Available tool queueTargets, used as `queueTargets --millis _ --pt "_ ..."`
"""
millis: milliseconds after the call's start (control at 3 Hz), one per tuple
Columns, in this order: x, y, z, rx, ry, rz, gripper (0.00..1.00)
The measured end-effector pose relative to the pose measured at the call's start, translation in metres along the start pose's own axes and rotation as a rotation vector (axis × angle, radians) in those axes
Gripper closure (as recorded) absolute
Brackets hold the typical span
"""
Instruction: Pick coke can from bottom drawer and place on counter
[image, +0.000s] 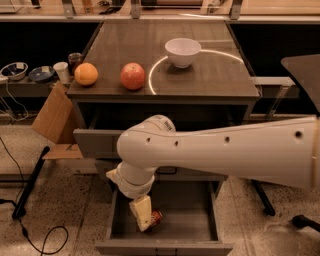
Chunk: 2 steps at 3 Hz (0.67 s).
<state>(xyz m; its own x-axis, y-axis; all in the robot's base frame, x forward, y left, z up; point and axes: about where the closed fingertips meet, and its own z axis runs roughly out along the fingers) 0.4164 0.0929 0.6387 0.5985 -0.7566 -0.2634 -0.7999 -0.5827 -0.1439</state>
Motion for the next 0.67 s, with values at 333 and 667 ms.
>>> queueTargets --millis 333,667 --pt "0.001 -0.036 0.061 0.005 0.018 -0.032 0.0" --pt "0.014 -0.063 0.119 0.011 0.049 -0.074 0.0"
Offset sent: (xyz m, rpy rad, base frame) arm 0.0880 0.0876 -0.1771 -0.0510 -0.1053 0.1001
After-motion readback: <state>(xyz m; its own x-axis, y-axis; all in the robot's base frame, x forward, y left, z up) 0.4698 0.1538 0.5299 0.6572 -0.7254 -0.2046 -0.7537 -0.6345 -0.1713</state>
